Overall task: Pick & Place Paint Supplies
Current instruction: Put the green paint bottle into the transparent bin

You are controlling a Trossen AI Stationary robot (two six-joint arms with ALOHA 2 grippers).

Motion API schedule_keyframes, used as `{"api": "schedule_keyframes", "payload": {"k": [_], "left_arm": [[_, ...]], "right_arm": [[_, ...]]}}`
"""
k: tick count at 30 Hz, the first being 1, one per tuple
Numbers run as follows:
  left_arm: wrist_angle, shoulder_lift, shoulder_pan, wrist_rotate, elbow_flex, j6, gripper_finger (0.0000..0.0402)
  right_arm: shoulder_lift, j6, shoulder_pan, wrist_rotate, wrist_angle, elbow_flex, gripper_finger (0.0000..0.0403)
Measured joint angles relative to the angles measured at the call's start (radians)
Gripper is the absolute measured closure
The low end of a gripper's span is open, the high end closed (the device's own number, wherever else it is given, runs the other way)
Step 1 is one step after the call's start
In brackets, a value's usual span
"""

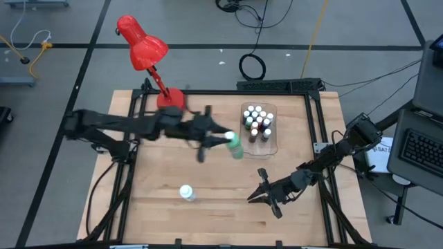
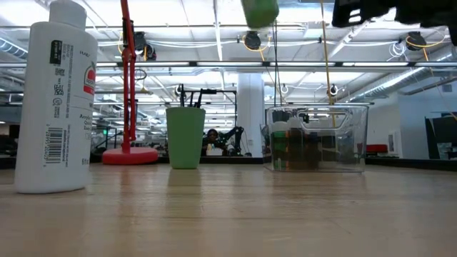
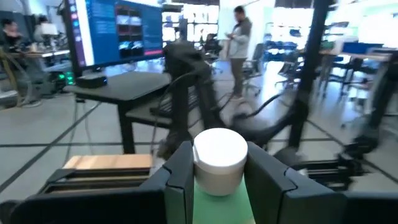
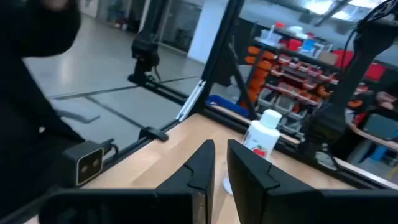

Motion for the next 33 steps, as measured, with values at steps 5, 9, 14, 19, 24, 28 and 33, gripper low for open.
{"api": "schedule_keyframes", "payload": {"k": [5, 9, 14, 19, 24, 28, 33], "left_arm": [[0.149, 0.189, 0.087, -0.014, 0.000, 0.013, 0.0309], [0.237, 0.276, 0.146, -0.020, 0.000, 0.000, 0.0309], [0.257, 0.337, 0.203, 0.021, 0.000, -0.022, 0.0309], [0.286, 0.381, 0.222, 0.023, 0.000, -0.041, 0.0309], [0.295, 0.437, 0.221, 0.026, 0.000, -0.036, 0.0309], [0.299, 0.470, 0.222, 0.020, 0.000, -0.034, 0.0309], [0.322, 0.510, 0.216, -0.014, 0.000, -0.032, 0.0309]], "right_arm": [[-0.001, -0.010, 0.048, 0.084, 0.043, 0.000, 0.0369], [-0.001, -0.088, 0.093, 0.087, 0.079, 0.000, 0.0369], [-0.001, -0.194, 0.164, 0.181, 0.142, 0.000, 0.0369], [-0.001, -0.251, 0.203, 0.296, 0.151, 0.000, 0.0369], [-0.001, -0.257, 0.202, 0.301, 0.148, 0.000, 0.0369], [-0.001, -0.258, 0.202, 0.298, 0.146, 0.000, 0.0369], [-0.001, -0.258, 0.202, 0.298, 0.140, 0.000, 0.0369]]}}
